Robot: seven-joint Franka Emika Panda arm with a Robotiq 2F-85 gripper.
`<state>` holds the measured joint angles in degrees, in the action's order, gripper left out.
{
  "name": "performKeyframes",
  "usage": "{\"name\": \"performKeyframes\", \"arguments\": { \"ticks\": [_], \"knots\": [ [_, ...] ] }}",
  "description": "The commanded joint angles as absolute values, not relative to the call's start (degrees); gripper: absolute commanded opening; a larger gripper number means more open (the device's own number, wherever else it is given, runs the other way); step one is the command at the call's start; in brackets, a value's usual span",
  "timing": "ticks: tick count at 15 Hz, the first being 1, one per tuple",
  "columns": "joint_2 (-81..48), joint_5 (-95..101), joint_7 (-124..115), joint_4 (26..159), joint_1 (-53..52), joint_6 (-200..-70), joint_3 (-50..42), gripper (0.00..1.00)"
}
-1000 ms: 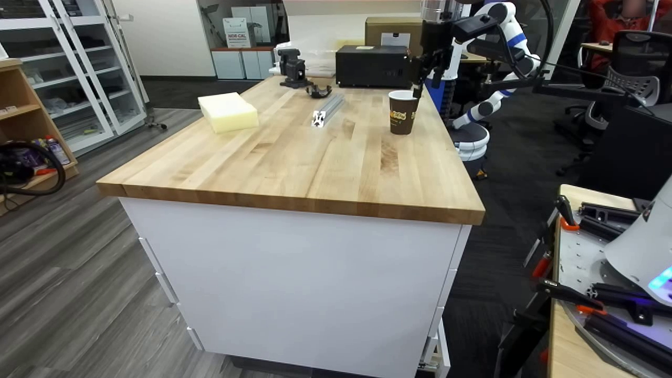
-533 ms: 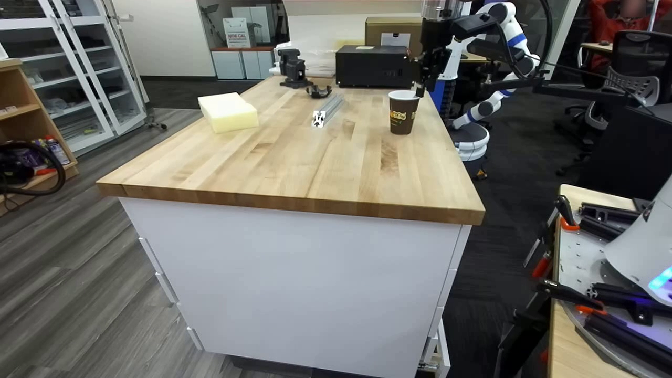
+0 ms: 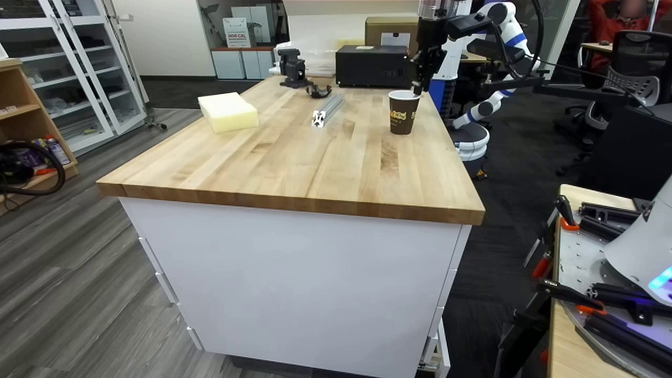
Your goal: Move the cup to the right side of the marker then put the marker in the cup then remove the marker out of the cup
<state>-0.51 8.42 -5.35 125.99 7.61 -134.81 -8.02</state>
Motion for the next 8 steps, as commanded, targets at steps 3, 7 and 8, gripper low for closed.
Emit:
{"name": "performKeyframes", "arguments": {
  "ticks": [3,7,8],
  "knots": [
    [-2.86,6.55,-3.67,123.21,8.06,-135.20,-8.37,0.01],
    [-2.82,6.63,-3.31,122.31,7.99,-134.07,-8.35,0.03],
    [-2.58,6.73,-3.20,122.15,7.97,-133.73,-8.33,0.03]
  ]
}}
